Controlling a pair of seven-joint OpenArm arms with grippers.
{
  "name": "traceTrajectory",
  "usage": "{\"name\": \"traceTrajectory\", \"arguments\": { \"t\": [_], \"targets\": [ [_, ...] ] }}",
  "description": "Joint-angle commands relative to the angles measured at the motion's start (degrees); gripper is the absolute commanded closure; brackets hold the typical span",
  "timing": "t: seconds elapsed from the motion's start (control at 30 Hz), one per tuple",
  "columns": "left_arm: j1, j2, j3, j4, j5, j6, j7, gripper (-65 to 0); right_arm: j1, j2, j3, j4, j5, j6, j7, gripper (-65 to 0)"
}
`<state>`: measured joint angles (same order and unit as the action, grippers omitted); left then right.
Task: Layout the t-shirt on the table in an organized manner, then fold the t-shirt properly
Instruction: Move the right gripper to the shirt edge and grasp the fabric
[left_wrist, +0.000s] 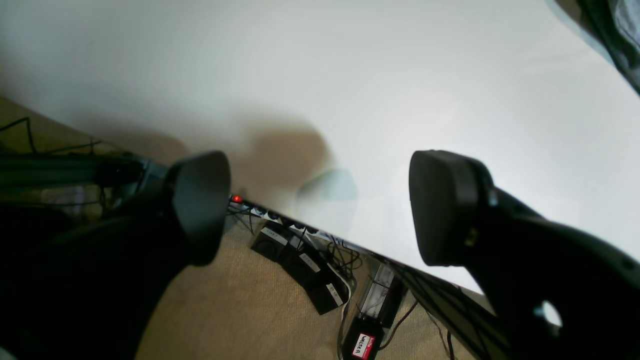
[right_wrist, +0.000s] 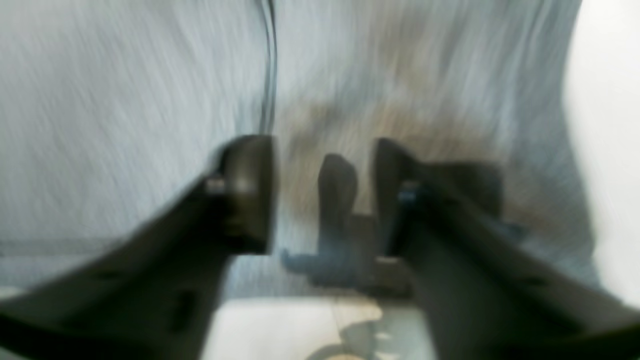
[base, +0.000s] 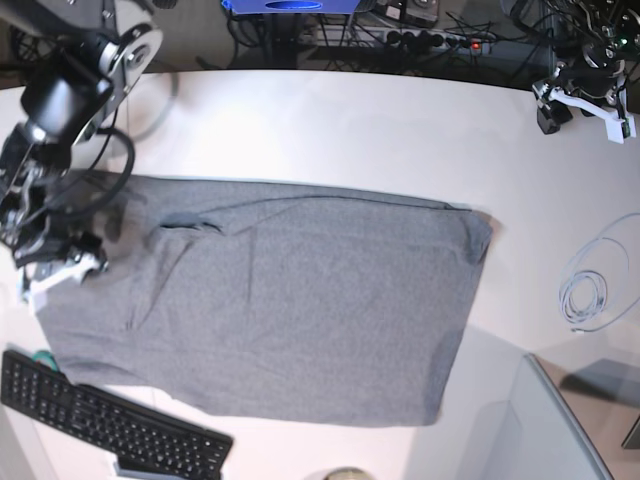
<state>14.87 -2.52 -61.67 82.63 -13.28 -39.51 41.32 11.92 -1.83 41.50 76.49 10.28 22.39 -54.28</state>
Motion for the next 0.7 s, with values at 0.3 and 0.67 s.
{"name": "traceTrajectory", "arguments": {
  "t": [0.3, 0.67],
  "targets": [
    [0.0, -0.9, -0.3, 1.2, -0.6, -0.5, -1.2, -53.3, -5.0, -4.5, -2.5, 2.4, 0.7, 0.3, 0.6, -0.2],
    [0.3, -0.9, -0.5, 1.2, -0.6, -0.5, -1.2, -53.3, -3.4, -4.7, -8.7, -2.9, 0.7, -0.1, 1.1, -0.2]
  ]
}}
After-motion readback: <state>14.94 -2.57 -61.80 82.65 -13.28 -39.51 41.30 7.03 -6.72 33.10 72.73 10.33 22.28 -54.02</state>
